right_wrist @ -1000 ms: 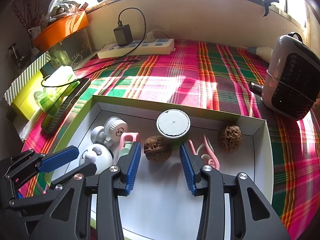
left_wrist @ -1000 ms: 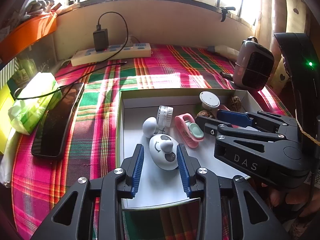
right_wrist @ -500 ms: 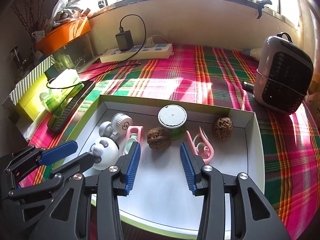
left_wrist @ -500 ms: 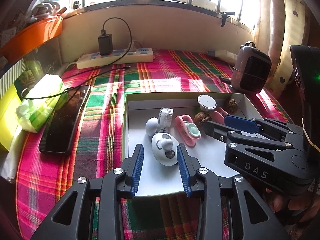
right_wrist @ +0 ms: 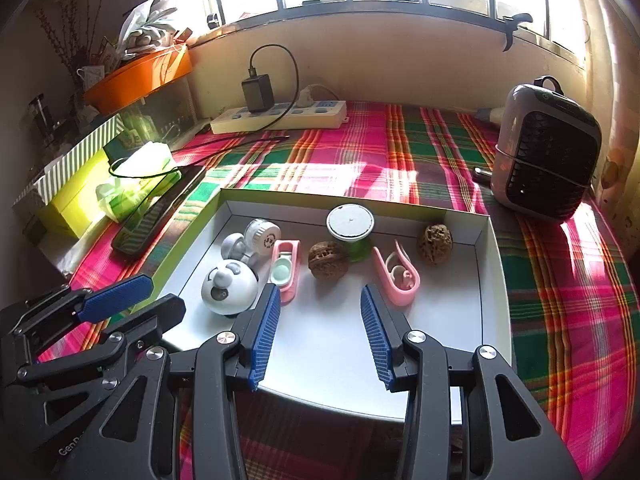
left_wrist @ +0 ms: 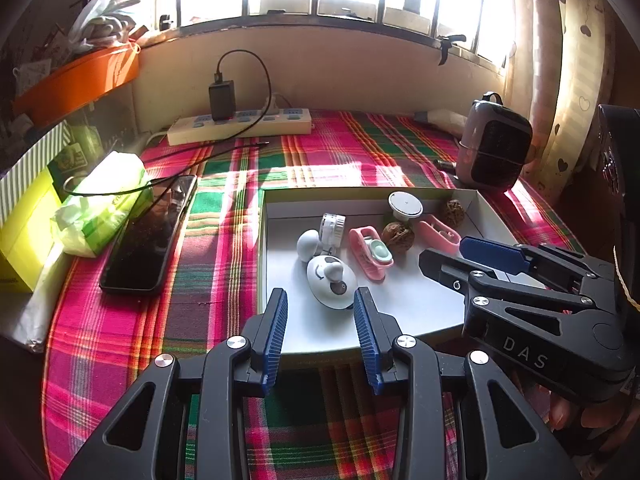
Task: Organize objects
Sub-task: 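Withdraw both open tools out of the box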
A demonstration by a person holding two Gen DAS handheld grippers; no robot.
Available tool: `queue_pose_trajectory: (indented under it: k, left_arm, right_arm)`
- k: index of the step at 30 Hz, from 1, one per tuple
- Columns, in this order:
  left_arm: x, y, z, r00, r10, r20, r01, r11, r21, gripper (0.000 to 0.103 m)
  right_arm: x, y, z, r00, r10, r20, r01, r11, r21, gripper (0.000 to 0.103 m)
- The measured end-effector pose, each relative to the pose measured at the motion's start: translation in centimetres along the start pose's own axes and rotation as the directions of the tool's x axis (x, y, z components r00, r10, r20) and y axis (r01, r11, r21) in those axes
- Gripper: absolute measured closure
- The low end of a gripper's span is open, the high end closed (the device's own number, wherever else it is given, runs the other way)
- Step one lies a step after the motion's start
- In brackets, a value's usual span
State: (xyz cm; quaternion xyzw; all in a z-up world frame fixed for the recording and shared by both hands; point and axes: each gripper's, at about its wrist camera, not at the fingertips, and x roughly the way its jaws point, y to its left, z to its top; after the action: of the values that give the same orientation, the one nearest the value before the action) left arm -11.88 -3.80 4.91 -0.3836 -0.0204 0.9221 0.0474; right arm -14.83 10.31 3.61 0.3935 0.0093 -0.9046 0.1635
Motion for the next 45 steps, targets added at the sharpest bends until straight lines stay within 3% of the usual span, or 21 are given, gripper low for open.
queue_pose_trajectory:
  k: [3, 23, 45]
  left_arm:
    - [-0.6, -0.1, -0.3, 1.000, -0.001, 0.006, 0.001, 1.000, -0.003, 0.070]
    - [-3.4, -0.7, -3.2, 1.000, -0.014, 0.024, 0.014, 1.000, -0.005, 0.070]
    - [-2.9, -1.8, -6.1, 0.994, -0.107, -0.030, 0.107, 0.994, -0.003, 0.070]
  right_arm:
    - [-0.7, 0.1, -0.4, 1.000, 0.000, 0.011, 0.000, 1.000, 0.002, 0.055]
    - [-4.9, 1.5, -3.6, 0.997, -0.009, 0.083, 0.011, 1.000, -0.021, 0.054]
    - [-6.9, -2.6, -8.8, 0.997, -0.059, 0.051, 0.057, 0.998, 0.042, 0.054]
